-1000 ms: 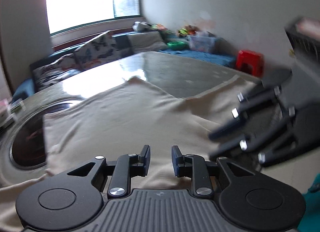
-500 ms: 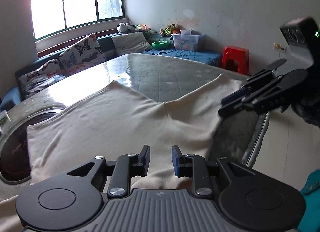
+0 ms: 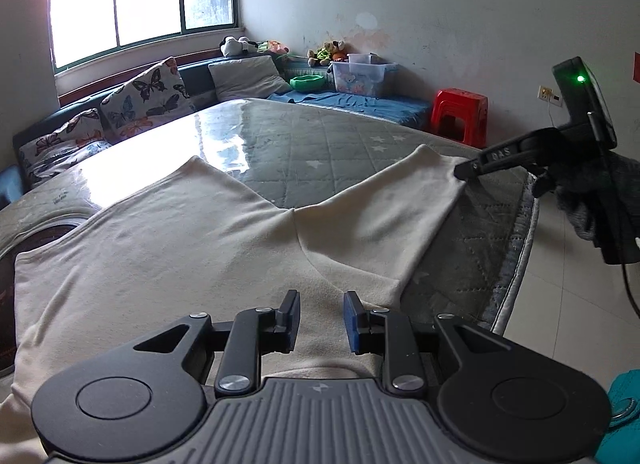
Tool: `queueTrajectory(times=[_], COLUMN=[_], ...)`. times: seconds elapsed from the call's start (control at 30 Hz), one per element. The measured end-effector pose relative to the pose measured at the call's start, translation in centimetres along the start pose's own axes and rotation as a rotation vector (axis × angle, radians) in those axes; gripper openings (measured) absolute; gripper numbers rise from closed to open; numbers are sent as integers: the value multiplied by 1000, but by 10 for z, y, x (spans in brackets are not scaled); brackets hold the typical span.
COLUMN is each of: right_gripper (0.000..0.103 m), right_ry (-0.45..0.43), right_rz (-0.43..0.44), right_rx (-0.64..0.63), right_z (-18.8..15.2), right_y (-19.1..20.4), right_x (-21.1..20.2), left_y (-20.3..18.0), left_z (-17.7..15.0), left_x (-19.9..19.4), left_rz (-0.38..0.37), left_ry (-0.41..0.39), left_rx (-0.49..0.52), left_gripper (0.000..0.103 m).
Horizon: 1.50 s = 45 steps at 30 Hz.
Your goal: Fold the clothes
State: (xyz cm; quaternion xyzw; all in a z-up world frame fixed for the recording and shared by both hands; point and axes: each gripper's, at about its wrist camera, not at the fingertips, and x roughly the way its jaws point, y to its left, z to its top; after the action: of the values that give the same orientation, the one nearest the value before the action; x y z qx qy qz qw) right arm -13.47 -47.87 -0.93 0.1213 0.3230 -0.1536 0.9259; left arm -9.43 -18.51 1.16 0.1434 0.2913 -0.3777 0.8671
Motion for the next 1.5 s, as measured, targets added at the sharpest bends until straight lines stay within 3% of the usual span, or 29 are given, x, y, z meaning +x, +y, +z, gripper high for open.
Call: queueTrajectory(times=[0.2,0.3,0.43,0.67,0.93,1.2,1.37,1.5], right_gripper=[23,12,5,4,4,4,4,4], right_ry=[-10,-4,-17,-152,-101,-190,-279,-293], right_rz=[-3,3,1,-8,18,113,228,342], right_rx=[-15,9,4,-43,3,-36,-163,-293], right_z=[2,8,11,41,37,71,102,103], right_y=[-3,-9,-12,-8,-10,11,58,108], right_x=[5,9,10,-11,6,-32,-65,-79], left_y=[-3,-4,-6,-9,-8,-16,-4,13], left_z=[-3,-3,-2,-2,9,4,3,-4], left_x=[2,1,1,3,-3,12,-4,-26], left_rz=[5,1,3,2,5,-27,-12,26], left_ry=[16,16,19,25,-17,-11,-45,-76], left_rx=[3,8,14,45,31,40,-11,-58], left_gripper=[26,26,26,26,26,26,31,33])
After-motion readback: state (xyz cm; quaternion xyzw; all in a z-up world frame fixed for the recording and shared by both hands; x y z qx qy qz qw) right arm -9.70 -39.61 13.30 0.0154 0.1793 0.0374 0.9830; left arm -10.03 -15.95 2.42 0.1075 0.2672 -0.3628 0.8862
